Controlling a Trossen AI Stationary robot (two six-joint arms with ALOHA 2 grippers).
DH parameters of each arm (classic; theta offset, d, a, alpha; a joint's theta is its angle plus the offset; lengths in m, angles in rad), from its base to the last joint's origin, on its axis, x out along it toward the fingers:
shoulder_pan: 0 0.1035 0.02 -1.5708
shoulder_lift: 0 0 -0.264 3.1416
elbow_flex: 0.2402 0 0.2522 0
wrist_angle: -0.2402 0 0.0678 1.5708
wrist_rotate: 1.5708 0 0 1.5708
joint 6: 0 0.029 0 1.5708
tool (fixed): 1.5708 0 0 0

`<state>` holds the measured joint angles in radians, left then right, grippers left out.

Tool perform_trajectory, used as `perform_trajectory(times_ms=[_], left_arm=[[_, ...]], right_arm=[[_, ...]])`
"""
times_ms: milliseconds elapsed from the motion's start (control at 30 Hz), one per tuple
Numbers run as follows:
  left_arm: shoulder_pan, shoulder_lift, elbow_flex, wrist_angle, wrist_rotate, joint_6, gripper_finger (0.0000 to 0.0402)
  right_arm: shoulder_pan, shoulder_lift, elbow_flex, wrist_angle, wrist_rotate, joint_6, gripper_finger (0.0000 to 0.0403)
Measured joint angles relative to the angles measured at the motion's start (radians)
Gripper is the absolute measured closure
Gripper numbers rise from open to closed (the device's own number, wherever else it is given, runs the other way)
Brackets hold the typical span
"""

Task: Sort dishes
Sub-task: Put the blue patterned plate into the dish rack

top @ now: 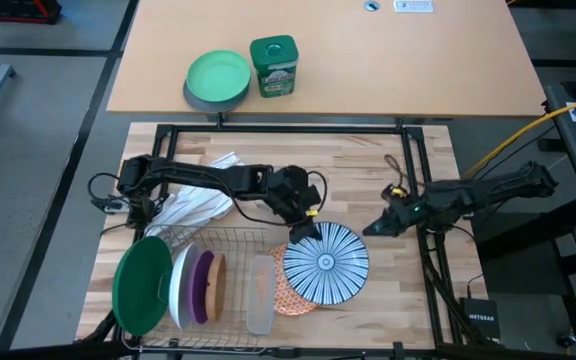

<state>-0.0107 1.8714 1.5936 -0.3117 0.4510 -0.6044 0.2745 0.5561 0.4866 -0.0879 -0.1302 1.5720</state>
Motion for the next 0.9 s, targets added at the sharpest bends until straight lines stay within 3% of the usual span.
perform_trajectory(times_ms=[167, 333, 667, 900], left_arm=[[0.022, -0.042, 0.000, 0.004, -0.020, 0.041, 0.0400], [0.054, -0.113, 0.000, 0.007, -0.136, 0.126, 0.0400], [0.110, -0.295, 0.000, 0.000, -0.491, 0.417, 0.0400], [0.124, -0.404, 0.001, 0.014, -0.789, 0.810, 0.0400]], right_arm=[[0.000, -0.084, 0.000, -0.015, 0.164, 0.081, 0.0303], [0.000, -0.168, 0.000, -0.014, 0.333, 0.170, 0.0303], [0.000, -0.262, 0.000, 0.056, 0.632, 0.323, 0.0303], [0.000, -0.249, 0.000, 0.154, 0.776, 0.335, 0.0303]])
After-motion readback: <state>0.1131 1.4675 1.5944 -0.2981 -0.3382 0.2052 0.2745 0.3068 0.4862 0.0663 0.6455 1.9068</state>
